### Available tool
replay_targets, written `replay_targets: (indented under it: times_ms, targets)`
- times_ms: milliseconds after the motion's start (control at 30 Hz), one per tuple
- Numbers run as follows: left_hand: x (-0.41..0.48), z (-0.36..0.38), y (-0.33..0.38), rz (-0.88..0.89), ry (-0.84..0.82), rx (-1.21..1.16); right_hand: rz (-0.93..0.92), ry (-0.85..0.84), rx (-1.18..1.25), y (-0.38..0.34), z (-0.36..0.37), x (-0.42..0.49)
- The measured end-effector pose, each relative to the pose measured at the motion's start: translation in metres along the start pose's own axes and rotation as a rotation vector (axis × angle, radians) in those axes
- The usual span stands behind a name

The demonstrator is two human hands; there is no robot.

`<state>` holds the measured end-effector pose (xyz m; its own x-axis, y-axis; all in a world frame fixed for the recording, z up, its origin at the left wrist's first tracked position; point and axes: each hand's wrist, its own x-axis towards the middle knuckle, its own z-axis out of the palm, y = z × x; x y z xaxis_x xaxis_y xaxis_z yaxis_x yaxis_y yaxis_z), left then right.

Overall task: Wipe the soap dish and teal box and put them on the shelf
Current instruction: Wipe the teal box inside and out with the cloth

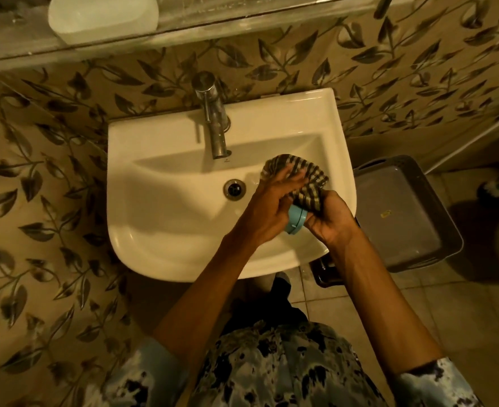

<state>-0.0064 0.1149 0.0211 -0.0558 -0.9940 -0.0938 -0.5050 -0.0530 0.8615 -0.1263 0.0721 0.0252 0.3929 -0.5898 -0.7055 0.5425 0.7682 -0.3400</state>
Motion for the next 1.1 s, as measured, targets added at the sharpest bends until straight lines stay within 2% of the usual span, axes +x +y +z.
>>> replay_targets:
  times_ms: [133, 267, 433, 533, 600, 733, 900, 1000, 1100]
  targets:
    - [-0.041, 0.012, -0.007, 0.114, 0.080, 0.033, 0.055, -0.021, 0.024, -0.013, 0.003, -0.002]
    - [-0.061, 0.017, -0.018, 0.185, 0.088, 0.036, 0.073, -0.028, 0.115, -0.011, 0.005, -0.003]
    - [-0.027, 0.006, -0.005, 0.051, 0.194, -0.024, 0.076, -0.046, -0.071, -0.001, 0.018, -0.001]
    - [0.002, -0.011, 0.003, -0.023, 0.162, 0.007, 0.068, -0.043, -0.129, 0.008, 0.012, 0.000]
    - [0.017, -0.024, 0.005, -0.086, 0.117, -0.001, 0.061, -0.086, -0.282, 0.010, 0.008, -0.002]
    - [0.027, -0.039, -0.003, -0.206, 0.095, -0.231, -0.094, -0.090, -0.637, 0.011, 0.000, -0.003]
    - [0.000, -0.024, -0.011, -0.256, 0.237, -0.435, -0.159, -0.178, -0.654, 0.002, 0.000, 0.000]
    - [-0.007, -0.016, -0.012, -0.337, 0.319, -0.559, -0.161, -0.067, -0.860, 0.004, 0.001, 0.003]
    - [-0.008, -0.013, -0.009, -0.466, 0.424, -0.907, -0.204, 0.045, -0.930, 0.009, 0.002, 0.006]
